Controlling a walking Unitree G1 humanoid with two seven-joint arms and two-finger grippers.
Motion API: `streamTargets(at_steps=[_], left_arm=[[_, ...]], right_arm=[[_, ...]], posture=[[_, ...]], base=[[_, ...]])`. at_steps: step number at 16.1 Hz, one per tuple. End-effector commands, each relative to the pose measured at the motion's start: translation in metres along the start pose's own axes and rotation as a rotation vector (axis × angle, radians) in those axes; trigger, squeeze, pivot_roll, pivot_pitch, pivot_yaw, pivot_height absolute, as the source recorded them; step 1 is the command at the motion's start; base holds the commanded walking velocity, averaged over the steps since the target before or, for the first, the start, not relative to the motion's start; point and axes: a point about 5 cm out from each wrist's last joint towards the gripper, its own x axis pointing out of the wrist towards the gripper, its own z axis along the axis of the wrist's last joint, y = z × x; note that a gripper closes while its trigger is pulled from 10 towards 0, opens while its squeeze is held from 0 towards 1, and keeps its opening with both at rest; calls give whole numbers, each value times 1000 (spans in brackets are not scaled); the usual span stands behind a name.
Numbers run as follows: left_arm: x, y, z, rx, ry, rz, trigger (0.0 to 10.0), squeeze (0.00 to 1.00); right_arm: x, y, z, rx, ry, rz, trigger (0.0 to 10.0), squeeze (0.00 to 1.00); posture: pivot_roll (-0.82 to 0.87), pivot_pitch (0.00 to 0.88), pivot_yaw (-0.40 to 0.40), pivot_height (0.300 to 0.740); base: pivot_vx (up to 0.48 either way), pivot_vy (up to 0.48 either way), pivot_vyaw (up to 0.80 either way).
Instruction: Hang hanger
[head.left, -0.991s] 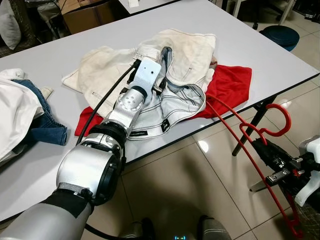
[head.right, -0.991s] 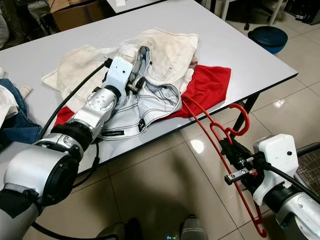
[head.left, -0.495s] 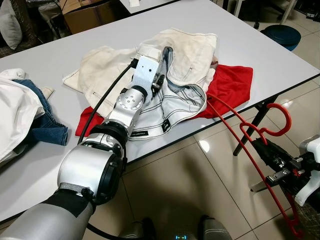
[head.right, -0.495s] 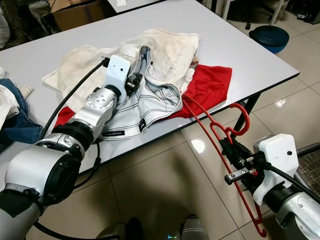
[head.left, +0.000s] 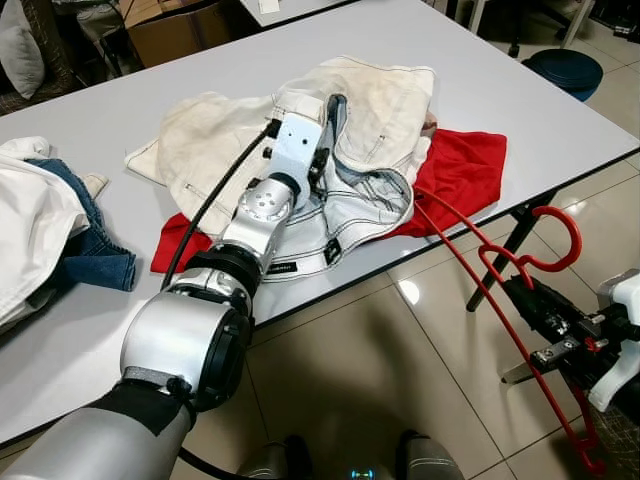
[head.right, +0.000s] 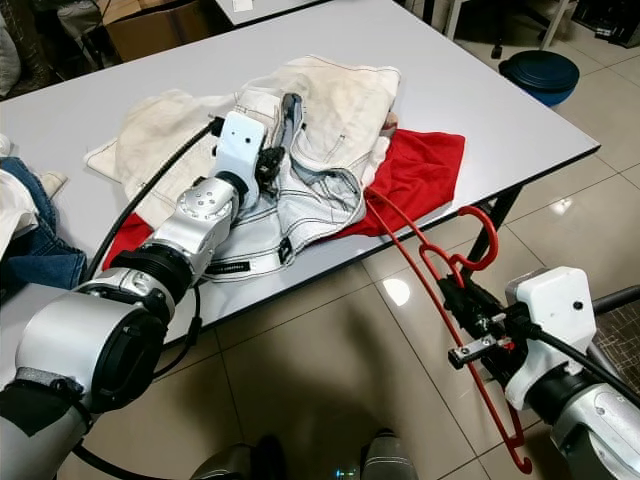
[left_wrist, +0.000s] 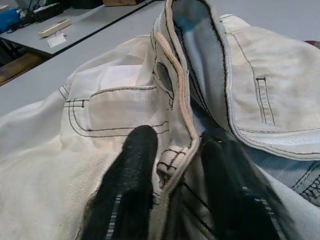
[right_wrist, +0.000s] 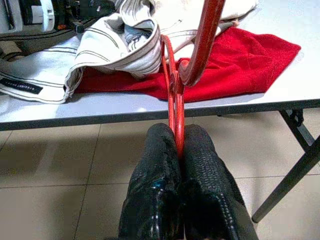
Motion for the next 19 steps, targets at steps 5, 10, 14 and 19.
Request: streamTargets(at_steps=[5,10,14,19], left_arm=[[-2,11,-7,11,56,78,0,0],[-4,14,-9,-109,32,56,0,0],[-4,24,2,-242,-68,57,0,0],[-15,63,54,-216,-410,50,0,0]], right_arm=[[1,3,3,-8,-19,14,10000,0],[10,3,3,-2,-37,27,10000,0],[34,-2,7,24,-116,-4,10000,0],[61,-5,24,115,-331,-101,10000,0]], posture=[[-419,181,157,740],[-381,139,132,740],[-303,75,98,740],[-218,19,109,740]], base=[[0,0,0],[0,0,0],[0,0,0],[0,0,0]])
